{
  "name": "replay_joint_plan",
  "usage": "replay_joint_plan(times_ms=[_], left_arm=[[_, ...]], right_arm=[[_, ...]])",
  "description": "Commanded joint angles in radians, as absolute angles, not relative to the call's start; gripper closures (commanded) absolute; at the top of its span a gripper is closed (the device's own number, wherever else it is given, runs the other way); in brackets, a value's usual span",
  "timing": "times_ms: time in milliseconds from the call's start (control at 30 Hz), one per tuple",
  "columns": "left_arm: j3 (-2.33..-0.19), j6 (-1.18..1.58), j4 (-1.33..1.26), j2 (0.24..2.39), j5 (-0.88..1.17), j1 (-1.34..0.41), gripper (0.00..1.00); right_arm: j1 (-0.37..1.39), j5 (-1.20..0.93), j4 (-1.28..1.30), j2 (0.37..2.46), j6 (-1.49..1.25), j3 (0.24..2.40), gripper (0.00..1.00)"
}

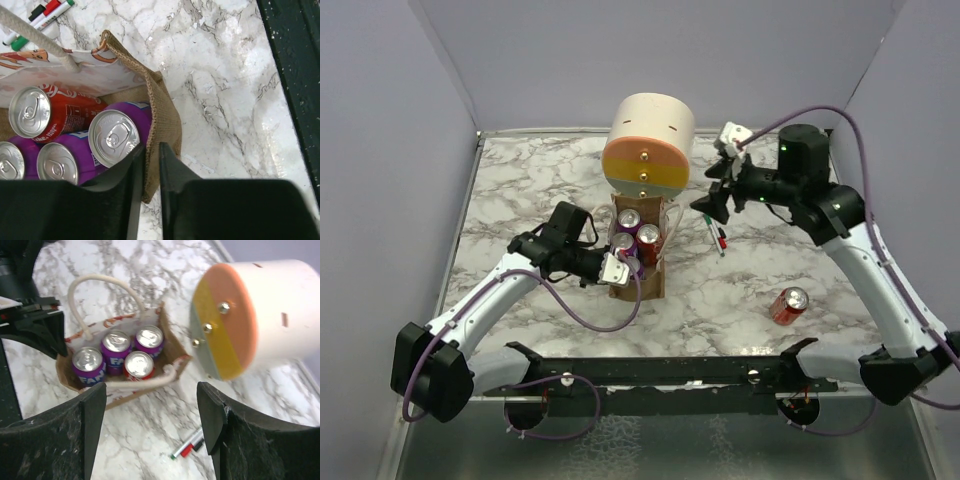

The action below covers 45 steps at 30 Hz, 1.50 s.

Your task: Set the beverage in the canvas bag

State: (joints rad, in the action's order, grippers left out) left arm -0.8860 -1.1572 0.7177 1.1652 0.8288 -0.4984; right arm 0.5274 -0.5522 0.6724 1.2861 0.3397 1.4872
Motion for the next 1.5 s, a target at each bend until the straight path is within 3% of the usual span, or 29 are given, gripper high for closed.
replay_joint_plan(times_ms=[0,233,500,800,1233,1467], left_arm=[[-0.906,-1.072,0.762,1.175,0.866,-0.503,0.76],[-0.961,-1.023,0.788,1.164,0.868,-0.503,0.48],[-1.028,-0.966,0.822,1.166,0.883,-0.503,0.26],[-1.079,-0.905,0.812,1.180,0.846,-0.503,0.17],[-1.071,-0.888,0.795,1.170,0.808,-0.494,0.13],[-1.066,-0.912,0.806,1.171,0.820,-0.494,0.13]], right_arm=[[0.391,-0.617,0.723,1.160,0.378,1.424,0.27],[0.146,-0.615,0.784,0.995,0.397,1.208,0.23],[0.111,-0.368,0.984,0.941,0.474,1.109,0.14],[0.112,-0.183,1.066,0.951,0.480,1.026,0.00],[0.084,-0.131,1.172,1.000,0.502,0.935,0.01],[-0.015,-0.153,1.199,1.026,0.576,0.916,0.00]])
